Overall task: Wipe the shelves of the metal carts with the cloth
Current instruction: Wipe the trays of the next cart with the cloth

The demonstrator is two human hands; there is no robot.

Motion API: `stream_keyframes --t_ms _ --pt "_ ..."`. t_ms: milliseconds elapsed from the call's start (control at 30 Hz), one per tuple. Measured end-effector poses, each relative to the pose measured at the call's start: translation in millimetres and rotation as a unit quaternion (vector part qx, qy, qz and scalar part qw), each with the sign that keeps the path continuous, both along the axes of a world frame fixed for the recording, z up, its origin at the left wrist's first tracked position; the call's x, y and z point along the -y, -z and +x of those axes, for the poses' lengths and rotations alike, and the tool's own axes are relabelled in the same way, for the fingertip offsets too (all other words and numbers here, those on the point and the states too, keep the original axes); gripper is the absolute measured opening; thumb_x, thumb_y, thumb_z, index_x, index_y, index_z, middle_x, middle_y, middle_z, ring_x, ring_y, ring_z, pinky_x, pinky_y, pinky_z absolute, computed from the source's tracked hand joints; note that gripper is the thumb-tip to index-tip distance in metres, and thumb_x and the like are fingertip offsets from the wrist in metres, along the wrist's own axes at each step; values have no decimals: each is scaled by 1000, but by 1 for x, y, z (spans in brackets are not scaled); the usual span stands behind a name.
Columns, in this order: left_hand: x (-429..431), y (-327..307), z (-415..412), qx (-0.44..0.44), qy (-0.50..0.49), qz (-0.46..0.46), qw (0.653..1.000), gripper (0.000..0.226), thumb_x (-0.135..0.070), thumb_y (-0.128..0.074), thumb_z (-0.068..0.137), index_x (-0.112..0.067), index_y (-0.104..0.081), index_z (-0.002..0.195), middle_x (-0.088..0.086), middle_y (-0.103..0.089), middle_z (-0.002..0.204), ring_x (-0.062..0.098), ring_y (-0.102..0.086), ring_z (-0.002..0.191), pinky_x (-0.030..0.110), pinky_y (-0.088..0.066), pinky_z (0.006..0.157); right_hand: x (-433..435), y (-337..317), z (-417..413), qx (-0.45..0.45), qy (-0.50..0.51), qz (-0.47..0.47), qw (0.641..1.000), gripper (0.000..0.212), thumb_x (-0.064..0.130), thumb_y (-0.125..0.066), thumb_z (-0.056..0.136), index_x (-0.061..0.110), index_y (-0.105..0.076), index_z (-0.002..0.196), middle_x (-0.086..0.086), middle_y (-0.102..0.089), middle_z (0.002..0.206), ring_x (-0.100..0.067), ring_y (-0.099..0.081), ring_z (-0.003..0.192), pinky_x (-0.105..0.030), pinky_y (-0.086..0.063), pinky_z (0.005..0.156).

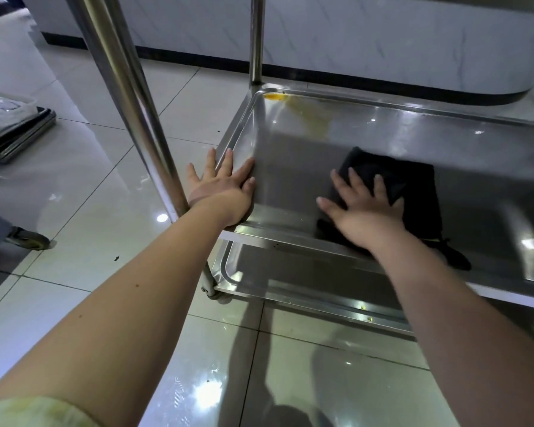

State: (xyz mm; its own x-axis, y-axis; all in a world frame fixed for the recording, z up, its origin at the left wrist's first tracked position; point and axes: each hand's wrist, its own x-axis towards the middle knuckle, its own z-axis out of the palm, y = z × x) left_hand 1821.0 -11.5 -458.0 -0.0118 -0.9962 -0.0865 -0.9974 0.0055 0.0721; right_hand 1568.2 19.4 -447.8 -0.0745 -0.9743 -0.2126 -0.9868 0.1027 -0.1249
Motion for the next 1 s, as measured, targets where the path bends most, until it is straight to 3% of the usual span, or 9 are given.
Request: stream_keyframes --t_ms 133,200,267,333,467,567,700,867,1000 --pt "-1 -2 -1 -2 -2 4 1000 52 -53 -6 100 -49 2 151 -4 8 164 26 20 148 61 10 115 -36 2 30 -4 -87 -39 995 77 86 -3 75 57 9 146 23 11 160 -24 21 148 -65 21 107" --pt "-2 -2 -1 -4 -1 3 1000 52 -53 -7 100 -49 2 151 -4 8 164 25 20 148 60 10 115 -46 -6 24 24 -93 -99 990 87 90 -8 72 51 1 150 17 -2 163 -25 14 150 -61 27 104" --pt "-1 -2 -1 -6 -1 2 1000 52 -53 -7 100 -49 2 151 -5 9 164 25 20 148 60 10 115 -52 -13 15 97 -135 -135 977 99 91 -26 70 40 -14 154 10 -15 162 -20 1 151 -51 14 115" --pt "-1 -3 -1 0 -1 5 1000 52 -52 -6 100 -49 2 151 -4 9 164 25 21 148 60 10 115 -60 -12 11 94 -199 -109 969 107 91 -32 68 31 -17 155 5 -13 163 -16 -1 151 -39 2 120" --pt "-6 -7 -4 12 5 -3 1000 52 -51 -6 101 -46 0 152 -5 7 164 26 19 148 61 15 113 -68 -1 13 -25 -218 -117 969 98 84 -11 75 29 -8 157 2 -4 164 -23 -4 151 -42 -2 122" --pt "-15 -12 -2 -51 54 -58 996 53 -44 -18 102 -46 -1 153 -6 1 164 24 13 150 53 16 117 -69 2 18 -37 -206 -124 970 87 76 -2 82 31 -11 156 4 -7 164 -25 -7 151 -43 -3 122" --pt "-46 -10 0 -144 135 -73 978 51 -44 -23 103 -46 -10 153 -8 -5 164 19 7 151 42 5 122 -67 2 19 15 -197 -126 972 81 70 -2 84 35 -22 154 17 -17 160 -20 -9 151 -41 -3 122" --pt "-75 3 8 -86 173 -112 975 51 -44 -13 103 -37 -23 153 -4 -17 162 21 -5 151 45 -6 122 -70 1 32 101 -156 -184 965 72 63 -12 90 30 -38 148 16 -35 154 -14 -20 148 -44 -7 122" --pt "-75 4 11 -81 188 -121 971 56 -44 -11 102 -31 -23 154 -2 -20 161 18 -4 150 40 -2 123 -79 -4 45 184 -142 -224 946 66 58 -22 95 24 -42 147 10 -40 152 -15 -25 146 -40 -13 122"
